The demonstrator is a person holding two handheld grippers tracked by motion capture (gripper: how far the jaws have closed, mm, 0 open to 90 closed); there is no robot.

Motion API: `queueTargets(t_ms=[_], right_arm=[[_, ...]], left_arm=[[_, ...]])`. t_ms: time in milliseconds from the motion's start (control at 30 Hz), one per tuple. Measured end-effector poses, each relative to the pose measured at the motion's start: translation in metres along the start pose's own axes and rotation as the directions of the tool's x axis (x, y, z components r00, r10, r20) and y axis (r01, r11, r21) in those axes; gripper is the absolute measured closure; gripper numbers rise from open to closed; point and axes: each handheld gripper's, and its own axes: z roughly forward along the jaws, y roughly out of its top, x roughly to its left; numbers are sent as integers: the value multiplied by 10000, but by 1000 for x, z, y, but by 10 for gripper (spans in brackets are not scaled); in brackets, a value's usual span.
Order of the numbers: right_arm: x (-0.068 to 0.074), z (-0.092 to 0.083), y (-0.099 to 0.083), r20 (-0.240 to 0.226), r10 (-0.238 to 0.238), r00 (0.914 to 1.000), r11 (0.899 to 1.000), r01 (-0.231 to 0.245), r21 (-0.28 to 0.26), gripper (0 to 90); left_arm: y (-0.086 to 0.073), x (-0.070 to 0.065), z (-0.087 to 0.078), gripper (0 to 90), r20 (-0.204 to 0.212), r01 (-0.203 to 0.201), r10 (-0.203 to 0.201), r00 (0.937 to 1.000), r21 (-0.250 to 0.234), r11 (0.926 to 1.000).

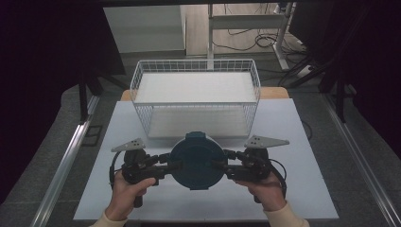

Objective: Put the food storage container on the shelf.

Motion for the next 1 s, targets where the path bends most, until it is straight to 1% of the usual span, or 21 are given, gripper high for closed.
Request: queueTargets(t_ms=[133, 300, 533, 767, 900, 1000], right_arm=[[-1, -1, 11, 65, -174, 9998, 9998, 174, 5, 410], [0, -6, 23, 153, -362, 9992, 9993, 364, -97, 410], [2, -15, 39, 245, -517, 9984, 9984, 523, -238, 410], [4, -22, 65, 358, -863, 9956, 9954, 877, -390, 411], [4, -24, 80, 362, -1017, 9942, 9934, 1035, -500, 410], [5, -25, 90, 367, -1098, 9933, 9923, 1117, -535, 410]], left_arm=[[9, 1, 0, 427, 95, 9, -8, 10000, -94, 10000], [22, -2, -1, 426, 90, -245, 246, 9997, -168, 9996], [40, -8, -4, 426, 153, -435, 438, 9989, -239, 9988], [65, -13, -8, 425, 199, -553, 562, 9982, -437, 9975], [80, -16, -12, 426, 103, -755, 761, 9970, -499, 9959], [89, -17, -15, 426, 96, -792, 799, 9968, -541, 9954]])
